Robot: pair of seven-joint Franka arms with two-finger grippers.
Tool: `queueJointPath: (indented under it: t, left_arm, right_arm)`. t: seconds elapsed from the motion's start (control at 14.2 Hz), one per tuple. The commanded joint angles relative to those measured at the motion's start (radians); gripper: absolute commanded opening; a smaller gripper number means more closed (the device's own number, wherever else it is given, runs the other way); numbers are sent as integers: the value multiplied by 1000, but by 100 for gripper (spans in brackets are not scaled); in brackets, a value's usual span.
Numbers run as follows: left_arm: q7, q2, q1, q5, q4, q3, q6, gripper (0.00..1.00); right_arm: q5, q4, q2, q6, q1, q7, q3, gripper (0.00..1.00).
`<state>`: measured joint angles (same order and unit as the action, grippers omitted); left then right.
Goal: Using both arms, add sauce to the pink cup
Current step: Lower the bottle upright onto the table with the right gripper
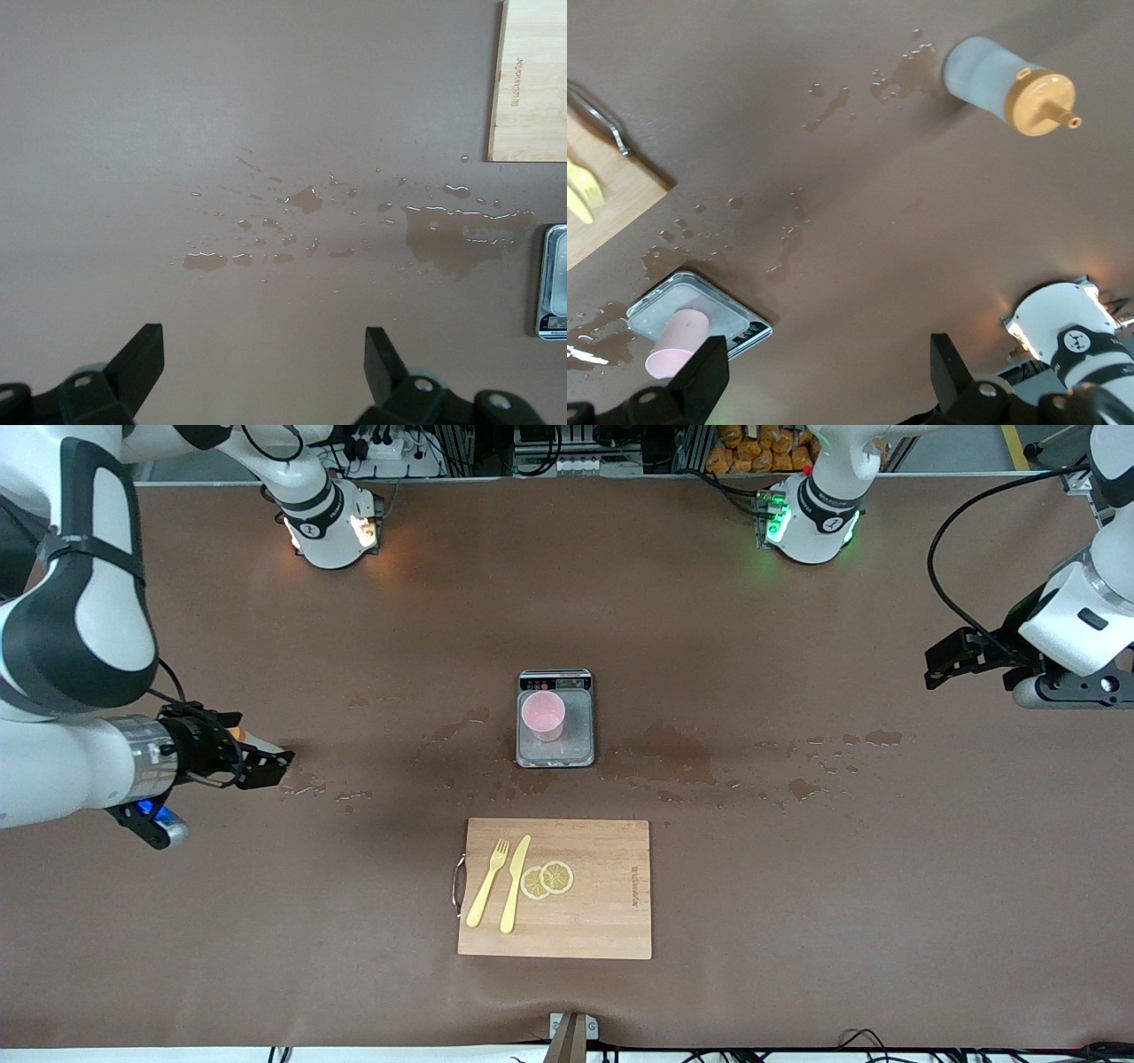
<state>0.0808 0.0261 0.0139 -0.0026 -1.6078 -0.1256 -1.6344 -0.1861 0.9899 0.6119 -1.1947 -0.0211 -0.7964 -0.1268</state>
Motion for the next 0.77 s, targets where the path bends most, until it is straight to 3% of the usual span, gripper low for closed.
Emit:
queueJointPath:
  t: [0.0,0.21,0.35,0.7]
  left_arm:
    - [0,-6,1,10,11,-5,19,100]
    - [5,-6,3,7,11,-3,19,100]
    - [7,-6,3,-4,11,-3,19,100]
    - [8,-8,3,6,9,-3,19,100]
  right_arm:
    - [51,24,-49,-22,13,96,12,100]
    - [72,68,-118,-74,65,380,13,100]
    - [102,155,-182,-135,85,480,13,100]
    - [120,765,-531,-579,78,589,10,100]
